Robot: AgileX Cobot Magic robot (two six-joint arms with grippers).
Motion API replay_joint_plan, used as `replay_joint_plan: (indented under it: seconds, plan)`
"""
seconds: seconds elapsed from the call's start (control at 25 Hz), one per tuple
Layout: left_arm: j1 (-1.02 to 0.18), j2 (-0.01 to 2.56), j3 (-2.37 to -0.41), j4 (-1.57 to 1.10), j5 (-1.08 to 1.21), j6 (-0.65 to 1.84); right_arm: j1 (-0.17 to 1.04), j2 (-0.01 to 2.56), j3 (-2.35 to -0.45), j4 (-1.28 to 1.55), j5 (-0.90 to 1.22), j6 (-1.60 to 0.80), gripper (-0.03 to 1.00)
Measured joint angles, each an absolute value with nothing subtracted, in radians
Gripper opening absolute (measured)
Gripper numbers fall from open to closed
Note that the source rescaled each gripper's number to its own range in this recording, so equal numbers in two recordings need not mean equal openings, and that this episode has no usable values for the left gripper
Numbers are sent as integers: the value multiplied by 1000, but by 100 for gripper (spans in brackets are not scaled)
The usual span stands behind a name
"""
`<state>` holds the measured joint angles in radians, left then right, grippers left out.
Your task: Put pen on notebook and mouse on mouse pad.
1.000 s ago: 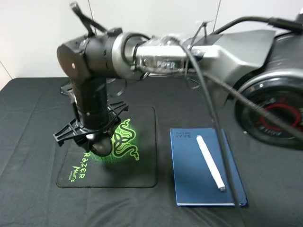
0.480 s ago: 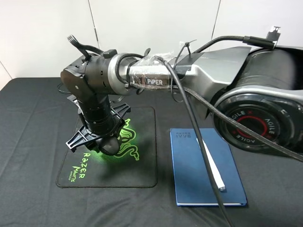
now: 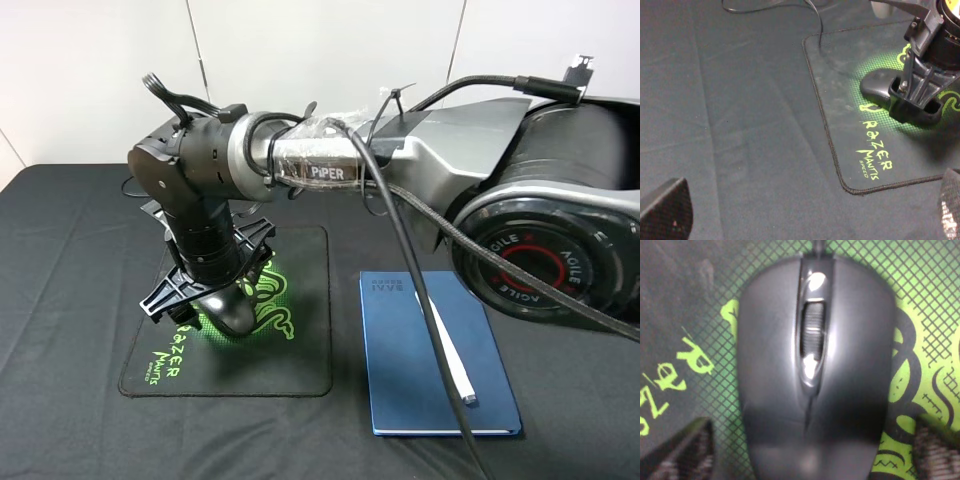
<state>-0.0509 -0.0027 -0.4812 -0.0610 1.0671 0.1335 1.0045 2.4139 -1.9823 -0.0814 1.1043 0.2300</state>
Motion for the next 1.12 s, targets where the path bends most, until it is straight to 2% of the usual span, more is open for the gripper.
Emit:
replay_joint_plan:
  seconds: [0.08,0.24,0.68,1.12]
  plan:
    - [-51,-3,-481,-61,1067,134,1004,2414,-1982,-83,1105,232,97]
    - [-51,-3,-481,-61,1067,134,1004,2414,-1982,-83,1106,232,100]
    - [-51,-3,-481,-61,1067,134,1004,2401,-1982,-83,1170,232,100]
    - [-51,-3,-481,-61,1067,134,1004,2265,-1982,-42,1216,232,100]
